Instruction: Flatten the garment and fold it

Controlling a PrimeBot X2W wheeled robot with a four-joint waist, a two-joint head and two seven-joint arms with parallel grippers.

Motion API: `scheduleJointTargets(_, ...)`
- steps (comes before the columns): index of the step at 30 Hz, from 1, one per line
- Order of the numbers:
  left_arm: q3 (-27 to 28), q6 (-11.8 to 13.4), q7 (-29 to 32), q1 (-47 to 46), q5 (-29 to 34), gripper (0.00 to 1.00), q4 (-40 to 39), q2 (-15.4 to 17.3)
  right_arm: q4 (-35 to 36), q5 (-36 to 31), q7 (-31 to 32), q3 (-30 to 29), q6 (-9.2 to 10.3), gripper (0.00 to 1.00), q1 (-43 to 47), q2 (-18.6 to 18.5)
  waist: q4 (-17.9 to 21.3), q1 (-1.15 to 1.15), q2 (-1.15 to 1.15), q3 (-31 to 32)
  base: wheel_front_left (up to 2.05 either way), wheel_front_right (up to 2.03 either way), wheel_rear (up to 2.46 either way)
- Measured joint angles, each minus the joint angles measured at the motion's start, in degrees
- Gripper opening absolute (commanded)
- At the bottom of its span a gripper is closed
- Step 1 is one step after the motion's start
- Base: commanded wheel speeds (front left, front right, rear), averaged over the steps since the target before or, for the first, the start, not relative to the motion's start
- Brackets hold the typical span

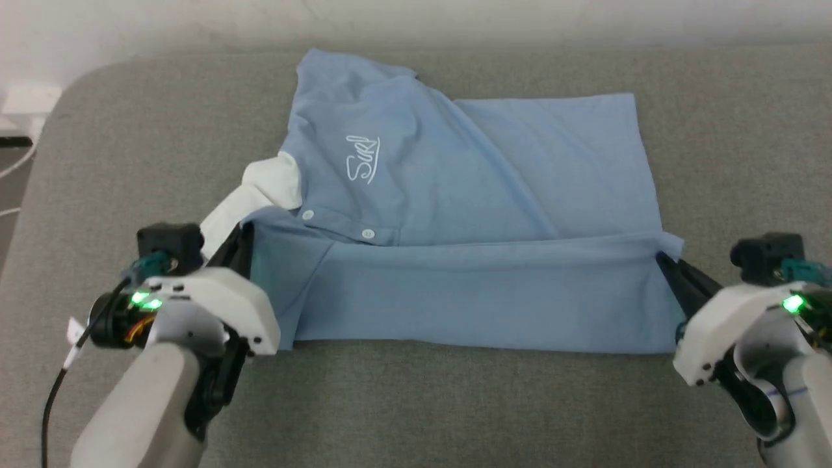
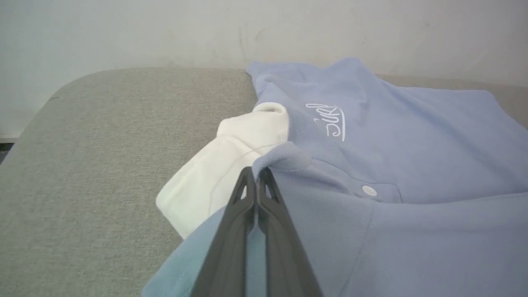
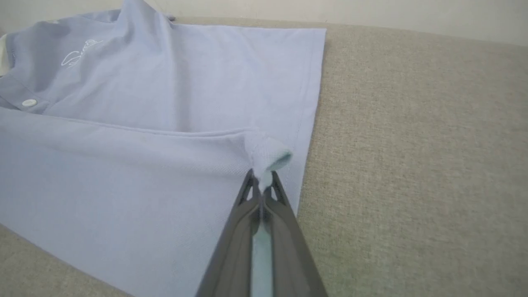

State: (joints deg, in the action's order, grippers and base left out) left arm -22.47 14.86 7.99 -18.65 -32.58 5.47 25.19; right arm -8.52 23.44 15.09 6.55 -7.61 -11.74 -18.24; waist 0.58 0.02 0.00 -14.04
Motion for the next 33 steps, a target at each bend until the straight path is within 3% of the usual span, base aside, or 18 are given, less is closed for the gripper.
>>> scheduleJointTargets(9, -1.2, -3.8, -3.8, -8.0, -0.3, 0.0, 13.4, -4.4, -12.4, 0.3, -5.8, 5.0, 0.0, 0.0, -9.2, -0.6, 0.5, -0.01, 0.0, -3.3, 0.0, 0.0, 0.0)
scheduleJointTargets(10, -1.3, -4.3, -4.3, -8.4, -0.6, 0.18, 14.7, -5.0, -13.9, 0.3, -6.4, 5.4, 0.0, 0.04, -10.0, -0.5, 0.5, -0.01, 0.0, -3.4, 0.0, 0.0, 0.0)
scheduleJointTargets(11, -1.3, -4.8, -4.7, -8.5, -0.8, 0.36, 15.7, -5.4, -15.2, 0.3, -7.1, 5.9, 0.0, 0.24, -10.5, -0.5, 0.4, 0.0, 0.0, -3.3, 0.0, 0.0, 0.0)
scheduleJointTargets(12, -1.4, -5.2, -5.3, -8.5, -0.8, 0.72, 16.7, -5.8, -16.2, 0.4, -7.9, 6.4, 0.0, 0.42, -10.8, -0.4, 0.4, -0.01, 0.0, -3.2, 0.0, 0.0, 0.0)
scheduleJointTargets(13, -1.5, -5.4, -5.9, -8.5, -1.0, 1.0, 17.6, -6.2, -17.2, 0.8, -8.6, 7.1, 0.0, 0.91, -11.1, -0.3, 0.4, -0.02, 0.0, -3.0, 0.0, 0.0, 0.0)
scheduleJointTargets(14, -1.5, -5.8, -6.3, -8.5, -1.3, 1.0, 18.4, -6.4, -17.8, 1.2, -9.5, 7.7, 0.0, 1.0, -11.2, -0.3, 0.4, -0.02, 0.0, -2.8, 0.0, 0.0, 0.0)
scheduleJointTargets(23, -0.1, -6.3, -10.0, -6.9, -2.7, 1.0, 18.1, -5.2, -16.6, 5.4, -18.9, 10.5, 0.0, 1.0, -8.6, -1.8, 0.1, -0.03, 0.0, 1.5, 0.0, 0.0, 0.0)
scheduleJointTargets(29, 1.4, -7.2, -2.6, -4.3, -5.2, 1.0, 10.5, 1.1, -9.9, 4.3, -23.6, 6.8, 0.0, 1.0, -4.3, -1.5, 0.4, -0.03, 0.0, 5.0, 0.0, 0.0, 0.0)
scheduleJointTargets(33, 1.2, -7.3, 8.2, -2.5, -7.7, 1.0, 5.1, 6.1, -4.2, 2.0, -24.2, 3.2, 0.01, 1.0, 0.0, 1.0, 1.3, -0.04, 0.0, 6.6, 0.0, 0.0, 0.0)
